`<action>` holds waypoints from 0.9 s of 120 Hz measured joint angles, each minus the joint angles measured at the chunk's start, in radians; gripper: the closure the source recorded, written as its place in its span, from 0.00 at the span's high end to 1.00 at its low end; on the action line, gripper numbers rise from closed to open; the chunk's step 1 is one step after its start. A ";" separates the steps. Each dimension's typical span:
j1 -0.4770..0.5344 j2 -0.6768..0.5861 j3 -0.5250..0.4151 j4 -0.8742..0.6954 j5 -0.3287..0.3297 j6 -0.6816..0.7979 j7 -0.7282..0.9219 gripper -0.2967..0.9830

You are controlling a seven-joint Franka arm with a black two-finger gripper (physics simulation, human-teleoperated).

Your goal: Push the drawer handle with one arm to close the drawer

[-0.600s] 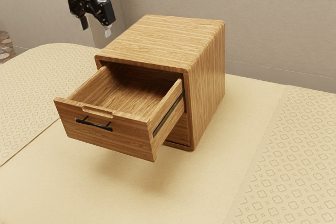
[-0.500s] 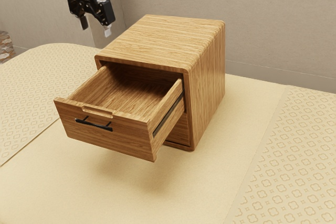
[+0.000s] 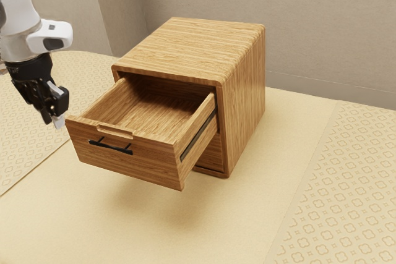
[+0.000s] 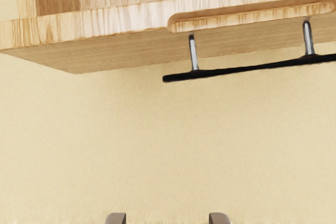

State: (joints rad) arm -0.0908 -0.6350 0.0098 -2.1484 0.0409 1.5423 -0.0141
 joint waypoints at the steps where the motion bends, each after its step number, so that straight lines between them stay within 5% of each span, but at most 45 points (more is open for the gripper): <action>1: -0.001 -0.004 0.000 -0.011 -0.001 0.004 -0.005 0.35; 41: -0.047 -0.051 -0.001 -0.259 -0.015 0.188 -0.173 0.18; 108: -0.084 0.156 0.000 -0.228 0.024 0.406 -0.259 0.16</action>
State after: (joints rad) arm -0.1749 -0.4789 0.0099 -2.3766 0.0646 1.9485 -0.2736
